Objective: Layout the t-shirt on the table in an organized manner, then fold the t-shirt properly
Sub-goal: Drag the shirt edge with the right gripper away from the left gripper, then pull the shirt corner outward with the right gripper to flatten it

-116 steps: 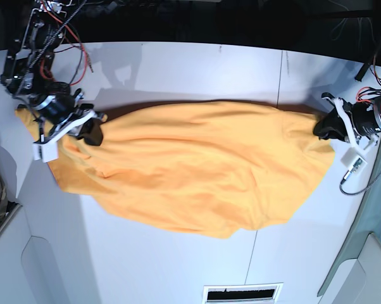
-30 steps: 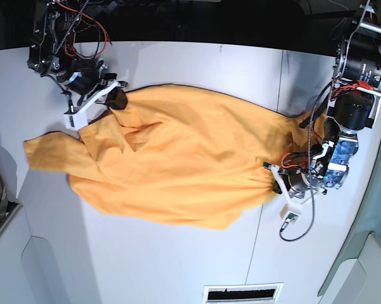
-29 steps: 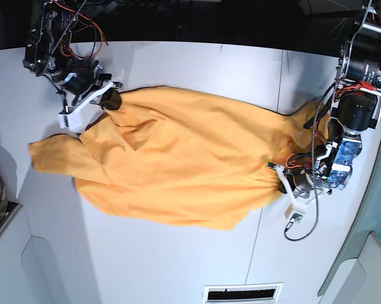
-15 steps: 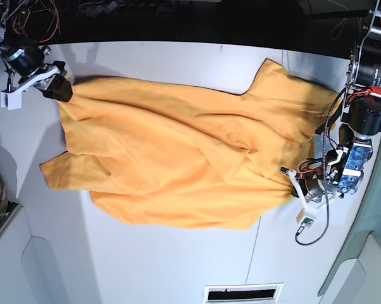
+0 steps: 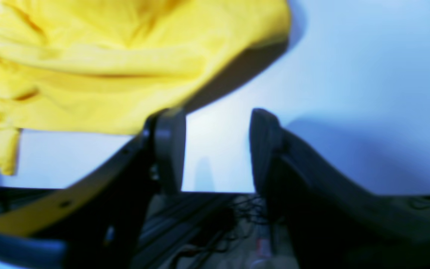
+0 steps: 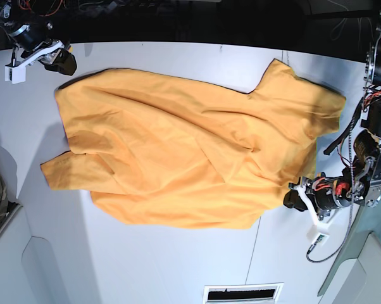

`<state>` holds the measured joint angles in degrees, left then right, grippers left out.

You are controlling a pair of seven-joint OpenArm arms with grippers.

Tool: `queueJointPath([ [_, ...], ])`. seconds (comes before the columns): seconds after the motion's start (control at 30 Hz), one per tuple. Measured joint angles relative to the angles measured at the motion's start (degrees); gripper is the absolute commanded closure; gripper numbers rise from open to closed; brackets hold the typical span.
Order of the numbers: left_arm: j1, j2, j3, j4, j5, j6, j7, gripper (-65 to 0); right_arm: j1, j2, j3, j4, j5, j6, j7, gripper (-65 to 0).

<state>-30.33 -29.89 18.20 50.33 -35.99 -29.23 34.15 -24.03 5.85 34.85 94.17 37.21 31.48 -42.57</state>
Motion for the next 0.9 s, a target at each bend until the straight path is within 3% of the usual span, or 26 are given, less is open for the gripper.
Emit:
queueJointPath([
  [0.1,0.0,-2.86,-0.04,1.99,-2.1,0.04,2.84,-24.1,-0.09,0.04,0.02,-1.05,-1.75,-1.33,3.56,-39.3],
  [0.37,2.45,-4.57,0.02,2.14,-3.52,-0.04,3.91,-24.1,7.45,0.33,-2.03,-9.53,-3.1,-1.51,5.42,-39.7],
  [0.53,7.26,-3.41,0.09,2.12,-2.29,-1.51,0.26,-24.1,11.63,0.52,-6.6,-17.16,-0.76,0.0,9.07,-39.4],
  [0.63,9.99,-2.05,0.13,2.12,2.62,1.6,-3.34,-24.1,13.42,0.66,-8.98,-18.69,-0.9,-0.11,9.29,-39.3],
  [0.7,11.47,-1.33,0.0,2.16,4.46,5.05,-5.27,-24.1,13.86,0.63,-9.9,-18.69,-1.27,0.66,9.31,-31.2],
  [0.83,13.09,-0.33,-0.15,2.64,9.09,8.44,-7.78,-21.8,13.9,0.11,-10.27,-18.32,-1.9,0.98,7.87,0.0],
  [0.9,13.33,-0.09,-0.15,2.67,10.86,10.19,-8.57,-21.0,13.38,0.17,-10.1,-16.0,-2.34,0.76,4.81,0.0],
])
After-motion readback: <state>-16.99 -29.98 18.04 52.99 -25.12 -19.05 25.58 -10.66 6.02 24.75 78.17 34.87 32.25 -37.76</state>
